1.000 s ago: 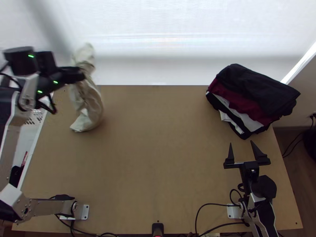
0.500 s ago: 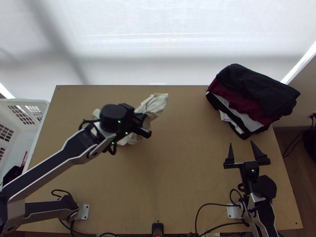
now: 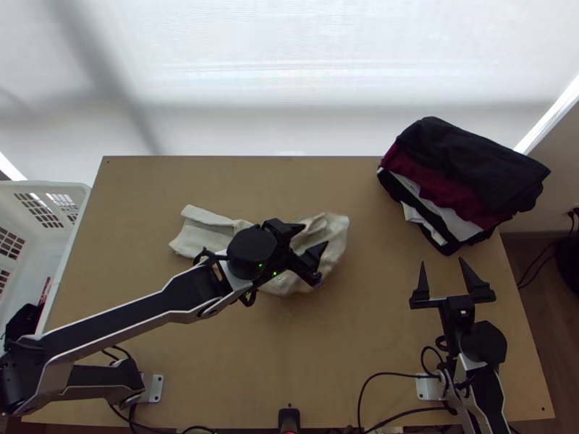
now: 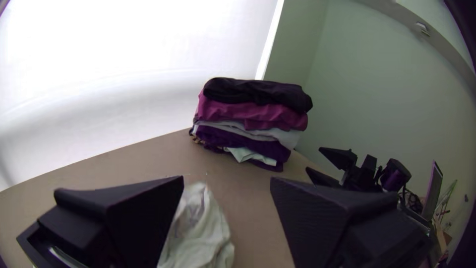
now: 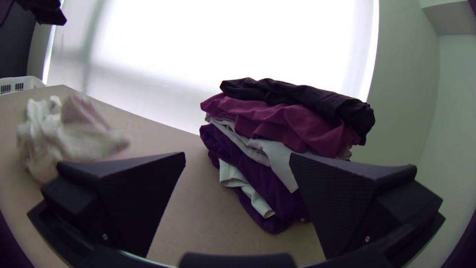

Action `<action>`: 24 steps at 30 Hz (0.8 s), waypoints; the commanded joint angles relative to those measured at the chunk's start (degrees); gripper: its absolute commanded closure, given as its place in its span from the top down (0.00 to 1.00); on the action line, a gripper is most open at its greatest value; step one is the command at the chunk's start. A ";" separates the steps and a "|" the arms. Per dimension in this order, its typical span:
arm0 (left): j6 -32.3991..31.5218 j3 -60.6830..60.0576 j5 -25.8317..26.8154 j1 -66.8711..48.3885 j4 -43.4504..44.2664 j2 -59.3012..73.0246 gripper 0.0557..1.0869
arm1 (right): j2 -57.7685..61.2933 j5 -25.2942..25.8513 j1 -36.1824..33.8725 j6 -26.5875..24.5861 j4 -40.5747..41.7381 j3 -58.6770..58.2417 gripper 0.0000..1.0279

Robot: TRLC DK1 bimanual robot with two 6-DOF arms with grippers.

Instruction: Fold the t-shirt

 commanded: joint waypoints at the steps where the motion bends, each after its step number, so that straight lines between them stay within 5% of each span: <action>1: -1.04 2.12 -0.24 1.89 1.12 -4.78 0.96 | -0.27 -0.16 -0.26 0.59 -0.81 -0.56 0.96; 6: -0.95 1.94 1.17 9.88 -2.66 -8.39 0.96 | -0.27 -0.16 -0.26 0.59 -0.72 -0.47 0.96; 17: 5.03 5.81 11.36 34.93 -28.50 -7.33 0.95 | -0.27 -0.16 -0.26 0.59 -0.72 -0.47 0.96; 24: 2.65 10.47 26.04 51.19 -36.94 -0.12 0.95 | -0.27 -0.16 -0.26 0.59 -0.81 -0.56 0.96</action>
